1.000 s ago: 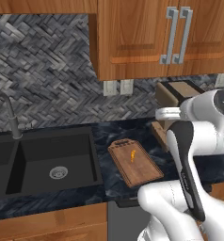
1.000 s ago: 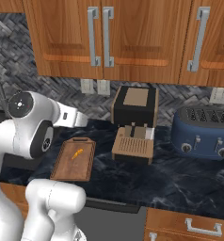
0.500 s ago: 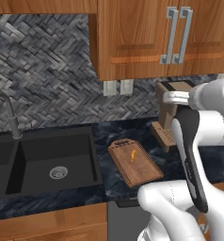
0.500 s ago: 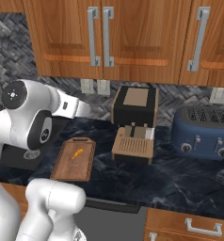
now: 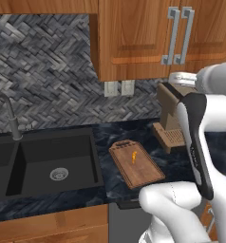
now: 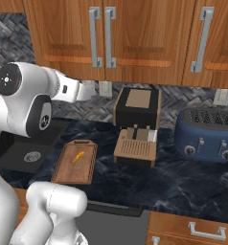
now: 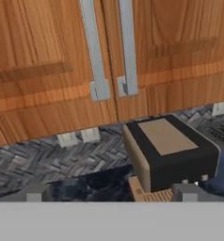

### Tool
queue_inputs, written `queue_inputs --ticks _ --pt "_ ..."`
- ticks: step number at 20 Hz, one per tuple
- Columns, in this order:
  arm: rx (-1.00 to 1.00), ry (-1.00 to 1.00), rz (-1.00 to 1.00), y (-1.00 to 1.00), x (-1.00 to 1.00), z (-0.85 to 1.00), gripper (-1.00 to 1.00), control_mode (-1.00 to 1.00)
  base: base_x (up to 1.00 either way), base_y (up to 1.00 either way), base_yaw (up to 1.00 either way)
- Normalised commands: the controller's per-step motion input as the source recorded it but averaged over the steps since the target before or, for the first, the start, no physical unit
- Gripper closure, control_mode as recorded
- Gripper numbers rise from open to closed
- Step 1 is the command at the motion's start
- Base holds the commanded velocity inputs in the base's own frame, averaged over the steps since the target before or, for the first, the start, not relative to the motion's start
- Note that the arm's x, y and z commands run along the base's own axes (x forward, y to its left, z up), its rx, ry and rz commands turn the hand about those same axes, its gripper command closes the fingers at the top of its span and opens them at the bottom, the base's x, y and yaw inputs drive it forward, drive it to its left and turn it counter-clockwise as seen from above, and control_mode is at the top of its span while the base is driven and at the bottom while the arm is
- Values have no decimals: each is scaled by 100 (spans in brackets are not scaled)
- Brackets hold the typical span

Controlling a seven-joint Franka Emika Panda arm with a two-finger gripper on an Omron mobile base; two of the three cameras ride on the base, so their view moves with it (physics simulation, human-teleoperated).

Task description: Open the cabinet, retrieve the rolling pin, and place it next to the meat on the cutting board to prepare for tenderizing.

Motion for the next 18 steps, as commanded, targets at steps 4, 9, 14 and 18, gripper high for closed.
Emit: queue_inputs --ticks 4,9,14,18 --pt "0 -19 0 0 0 36 -100 -100 0 0 0" --pt "0 -21 0 0 0 29 -100 -100 0 0 0" --pt "-2 -22 0 0 -1 19 -100 -100 0 0 0" --pt "0 -11 0 0 -4 3 -100 -100 0 0 0"
